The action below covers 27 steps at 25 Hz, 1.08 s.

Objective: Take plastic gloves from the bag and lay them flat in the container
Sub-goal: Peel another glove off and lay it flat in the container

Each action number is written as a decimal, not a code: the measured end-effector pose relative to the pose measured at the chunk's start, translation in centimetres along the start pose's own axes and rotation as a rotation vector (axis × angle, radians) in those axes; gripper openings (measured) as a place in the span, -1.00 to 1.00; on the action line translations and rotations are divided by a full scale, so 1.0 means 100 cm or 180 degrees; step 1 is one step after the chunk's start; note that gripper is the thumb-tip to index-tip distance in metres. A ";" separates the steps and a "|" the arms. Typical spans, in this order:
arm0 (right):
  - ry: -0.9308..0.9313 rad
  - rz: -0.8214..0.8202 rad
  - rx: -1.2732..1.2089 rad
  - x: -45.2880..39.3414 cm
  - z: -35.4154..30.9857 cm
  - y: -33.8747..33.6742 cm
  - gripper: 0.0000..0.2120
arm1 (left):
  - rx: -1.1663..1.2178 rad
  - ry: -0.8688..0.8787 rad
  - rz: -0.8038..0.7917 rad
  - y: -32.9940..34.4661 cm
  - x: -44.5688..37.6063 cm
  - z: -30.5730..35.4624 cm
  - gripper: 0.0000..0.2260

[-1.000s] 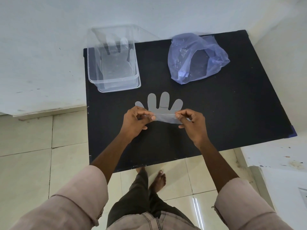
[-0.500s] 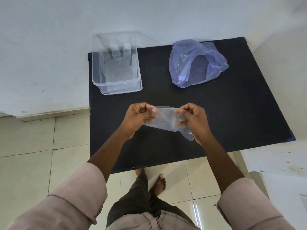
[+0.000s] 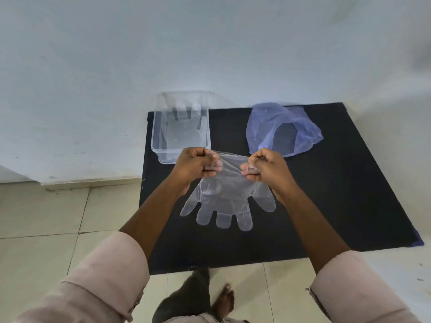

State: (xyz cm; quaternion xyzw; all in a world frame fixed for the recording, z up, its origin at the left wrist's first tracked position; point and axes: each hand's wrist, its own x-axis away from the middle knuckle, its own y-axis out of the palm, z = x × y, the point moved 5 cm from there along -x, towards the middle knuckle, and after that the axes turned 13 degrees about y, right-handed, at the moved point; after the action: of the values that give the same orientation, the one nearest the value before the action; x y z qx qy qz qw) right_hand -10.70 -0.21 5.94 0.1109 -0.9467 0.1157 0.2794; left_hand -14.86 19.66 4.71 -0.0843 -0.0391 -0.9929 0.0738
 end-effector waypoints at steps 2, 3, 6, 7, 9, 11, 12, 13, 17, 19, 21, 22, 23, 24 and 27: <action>-0.0043 -0.0083 0.0086 -0.014 -0.027 0.012 -0.80 | -0.0011 -0.0066 0.0053 -0.018 -0.020 0.011 -0.88; -0.0074 -0.0163 0.0085 -0.023 -0.040 0.020 -0.78 | -0.0019 -0.0091 0.0085 -0.028 -0.032 0.016 -0.88; -0.0078 -0.0216 0.0198 -0.059 -0.080 0.050 -0.79 | -0.0033 -0.0091 0.0248 -0.067 -0.073 0.030 -0.93; -0.0066 -0.0198 0.0222 -0.074 -0.093 0.061 -0.79 | -0.0018 -0.0085 0.0300 -0.080 -0.087 0.035 -0.94; -0.0040 -0.0178 0.0186 -0.107 -0.122 0.086 -0.81 | 0.0022 -0.0046 0.0401 -0.108 -0.120 0.047 -0.95; -0.0094 -0.0155 0.0108 -0.138 -0.154 0.109 -0.83 | 0.0016 0.0066 0.0510 -0.132 -0.154 0.062 -0.96; -0.0165 -0.0113 0.0093 -0.151 -0.170 0.118 -0.84 | -0.0009 0.0145 0.0575 -0.143 -0.171 0.072 -0.95; -0.0263 -0.0039 0.0096 -0.162 -0.188 0.126 -0.84 | -0.0039 0.0227 0.0636 -0.152 -0.187 0.082 -0.93; -0.1172 0.0519 0.0174 -0.177 -0.254 0.139 -0.88 | -0.0090 0.0793 0.0781 -0.168 -0.230 0.135 -0.85; -0.1970 0.0807 0.0181 -0.164 -0.278 0.137 -0.89 | -0.0035 0.1296 0.0836 -0.170 -0.233 0.164 -0.86; -0.2637 0.0931 0.0101 -0.149 -0.285 0.135 -0.91 | 0.0031 0.1815 0.0842 -0.173 -0.225 0.181 -0.88; -0.2873 0.0972 0.0067 -0.141 -0.280 0.135 -0.91 | 0.0042 0.2001 0.0802 -0.173 -0.217 0.182 -0.89; -0.3022 0.1010 0.0059 -0.135 -0.268 0.136 -0.89 | 0.0028 0.2105 0.0739 -0.173 -0.207 0.176 -0.89; -0.3083 0.1016 0.0074 -0.130 -0.251 0.138 -0.88 | -0.0006 0.2125 0.0669 -0.172 -0.197 0.164 -0.88; -0.2766 0.0718 0.0254 -0.140 -0.182 0.146 -0.91 | -0.0134 0.1686 0.0552 -0.169 -0.178 0.101 -0.87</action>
State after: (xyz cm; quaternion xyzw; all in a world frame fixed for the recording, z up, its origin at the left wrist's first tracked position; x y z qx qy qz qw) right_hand 5.87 20.80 10.74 0.0560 -0.9771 0.1246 -0.1629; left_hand 1.55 39.74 10.46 0.1736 0.0095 -0.9709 0.1644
